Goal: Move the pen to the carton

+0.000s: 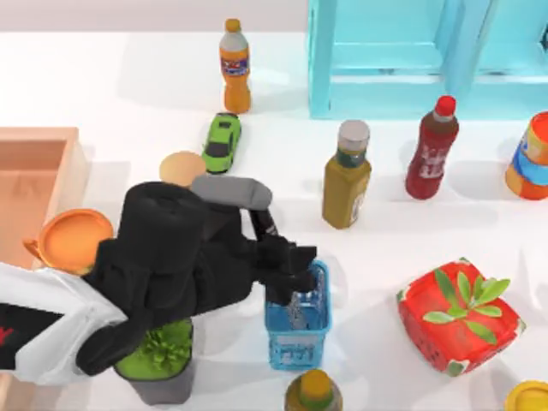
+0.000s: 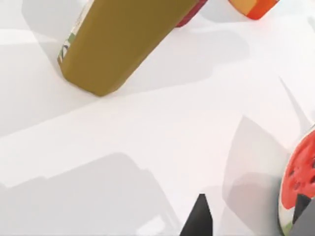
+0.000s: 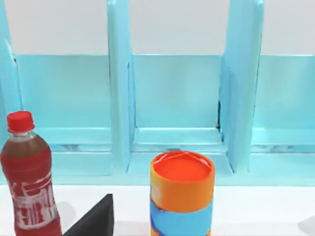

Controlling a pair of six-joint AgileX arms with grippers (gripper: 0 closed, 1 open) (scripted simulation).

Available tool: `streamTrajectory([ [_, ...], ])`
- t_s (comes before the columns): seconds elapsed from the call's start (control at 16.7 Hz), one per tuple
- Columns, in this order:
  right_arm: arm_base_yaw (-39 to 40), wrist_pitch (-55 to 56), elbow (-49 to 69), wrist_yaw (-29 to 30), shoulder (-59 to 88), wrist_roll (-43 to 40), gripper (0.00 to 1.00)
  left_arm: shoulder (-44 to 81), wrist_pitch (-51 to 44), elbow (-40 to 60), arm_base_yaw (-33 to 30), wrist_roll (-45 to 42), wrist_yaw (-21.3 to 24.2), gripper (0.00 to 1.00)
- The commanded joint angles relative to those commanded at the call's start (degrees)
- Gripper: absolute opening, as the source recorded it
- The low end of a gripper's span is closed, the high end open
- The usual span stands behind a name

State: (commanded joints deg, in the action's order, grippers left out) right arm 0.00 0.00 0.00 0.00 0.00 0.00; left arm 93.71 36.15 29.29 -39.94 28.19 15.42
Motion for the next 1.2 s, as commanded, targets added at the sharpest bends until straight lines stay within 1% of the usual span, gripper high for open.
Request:
streamTrajectory([
  [0.18, 0.00, 0.00, 0.00, 0.00, 0.00, 0.00, 1.00, -1.82, -5.53, 2.36, 2.19, -2.34, 2.93, 0.00],
  [0.36, 0.00, 0.00, 0.00, 0.00, 0.00, 0.00, 1.00, -5.54, -15.39, 5.59, 6.86, -5.99, 7.94, 0.00],
  [0.66, 0.00, 0.00, 0.00, 0.00, 0.00, 0.00, 1.00, -15.93, -36.73, 11.41, 18.40, -13.13, 17.68, 0.00],
  [0.9, 0.00, 0.00, 0.00, 0.00, 0.00, 0.00, 1.00, -25.78, -52.33, 15.38, 28.08, -18.23, 24.34, 0.00],
  [1.08, 0.00, 0.00, 0.00, 0.00, 0.00, 0.00, 1.00, -31.07, -59.16, 16.87, 33.24, -20.50, 27.68, 0.00],
  [1.2, 0.00, 0.00, 0.00, 0.00, 0.00, 0.00, 1.00, -32.46, -60.68, 17.18, 34.58, -21.03, 28.57, 0.00],
])
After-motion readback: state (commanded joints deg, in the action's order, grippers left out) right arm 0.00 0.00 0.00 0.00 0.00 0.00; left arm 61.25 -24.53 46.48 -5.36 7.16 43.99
